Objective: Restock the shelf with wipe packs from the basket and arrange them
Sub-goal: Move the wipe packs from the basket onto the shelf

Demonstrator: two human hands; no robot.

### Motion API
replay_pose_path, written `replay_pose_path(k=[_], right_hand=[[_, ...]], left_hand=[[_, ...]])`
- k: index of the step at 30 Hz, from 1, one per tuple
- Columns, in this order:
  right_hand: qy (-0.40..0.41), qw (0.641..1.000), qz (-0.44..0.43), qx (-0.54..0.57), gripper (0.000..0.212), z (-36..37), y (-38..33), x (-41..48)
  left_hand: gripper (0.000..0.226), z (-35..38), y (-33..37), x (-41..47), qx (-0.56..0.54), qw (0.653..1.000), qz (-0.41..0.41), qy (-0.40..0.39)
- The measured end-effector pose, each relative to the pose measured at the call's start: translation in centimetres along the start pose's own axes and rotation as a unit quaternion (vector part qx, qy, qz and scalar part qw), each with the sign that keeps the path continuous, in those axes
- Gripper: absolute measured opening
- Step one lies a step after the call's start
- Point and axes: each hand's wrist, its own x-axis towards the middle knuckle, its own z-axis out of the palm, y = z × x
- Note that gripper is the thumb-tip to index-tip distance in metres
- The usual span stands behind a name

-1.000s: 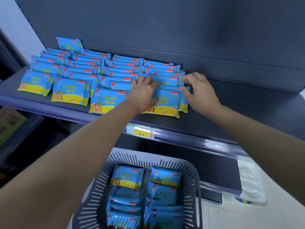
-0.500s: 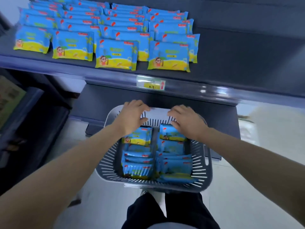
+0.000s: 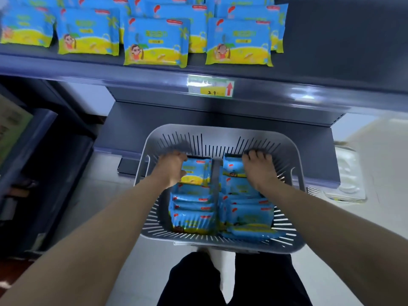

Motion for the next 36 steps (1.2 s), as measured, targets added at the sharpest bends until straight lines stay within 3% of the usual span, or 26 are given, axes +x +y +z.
replay_pose_path(k=[6,15,19,26,30,32,36], right_hand=[[-0.008,1.0,-0.019,0.024,0.043,-0.2,0.0,0.4],[0.075,0.992,-0.059,0.079,0.038,-4.1,0.6,-0.6],[0.087,0.987,-0.082,0.109,0.035,-6.4,1.1,-1.4],[0.167,0.971,-0.107,0.133,0.027,-13.8,3.3,-3.9],[0.305,0.932,-0.138,0.14,0.035,-19.5,5.7,-5.5],[0.368,0.908,-0.138,0.146,0.039,-22.2,7.6,-5.6],[0.392,0.902,-0.076,0.162,0.044,-26.6,13.1,-3.3]], left_hand=[[0.046,2.0,-0.7,2.1,0.025,0.998,-0.015,-0.053],[0.048,3.0,0.0,3.3,0.189,0.981,-0.016,-0.047],[0.031,1.0,0.6,2.7,0.214,0.976,0.031,-0.033],[0.029,-8.2,4.4,-1.0,0.08,0.993,0.082,-0.031],[0.021,-15.4,7.3,-3.4,-0.014,0.991,0.13,-0.009],[0.015,-18.9,9.2,-3.9,-0.045,0.985,0.165,0.015],[0.021,-24.6,13.0,-3.2,-0.107,0.969,0.196,0.104]])
